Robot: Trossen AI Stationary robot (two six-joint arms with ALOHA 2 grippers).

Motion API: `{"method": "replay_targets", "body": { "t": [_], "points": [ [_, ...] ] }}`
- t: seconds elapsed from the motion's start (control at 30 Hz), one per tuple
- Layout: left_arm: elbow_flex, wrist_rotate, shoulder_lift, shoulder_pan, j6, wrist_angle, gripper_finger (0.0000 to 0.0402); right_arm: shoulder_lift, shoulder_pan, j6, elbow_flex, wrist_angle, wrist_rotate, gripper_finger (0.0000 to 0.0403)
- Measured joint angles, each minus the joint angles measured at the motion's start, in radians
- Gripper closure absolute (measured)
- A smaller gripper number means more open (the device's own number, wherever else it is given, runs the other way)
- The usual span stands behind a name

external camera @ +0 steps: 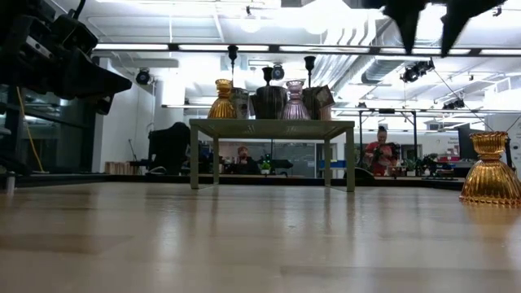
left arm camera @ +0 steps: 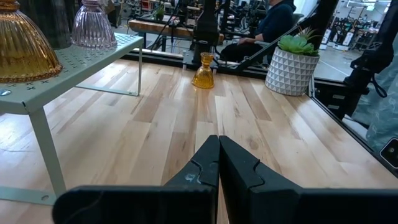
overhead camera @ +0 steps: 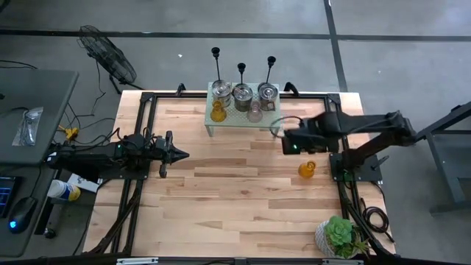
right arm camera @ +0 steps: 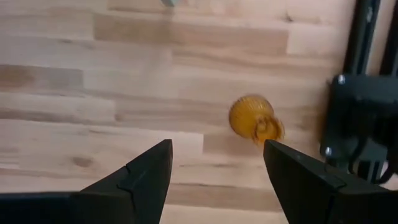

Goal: Pick & Place candle stick holders
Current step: Put the orange candle holder on the shelf

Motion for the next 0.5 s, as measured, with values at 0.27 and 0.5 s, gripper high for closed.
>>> {"method": "replay_targets", "body": {
  "t": [0.27,0.5],
  "points": [
    [0.0,0.0,0.0,0.0,0.0,0.0,0.0402,-0.078,0.231,0.316,-0.143,0.012,0.006,0.0158],
    [0.0,0.0,0.0,0.0,0.0,0.0,0.0402,-0.088,0.389,0.491,-0.257,0.074,0.009,0.0158]
  ]
}}
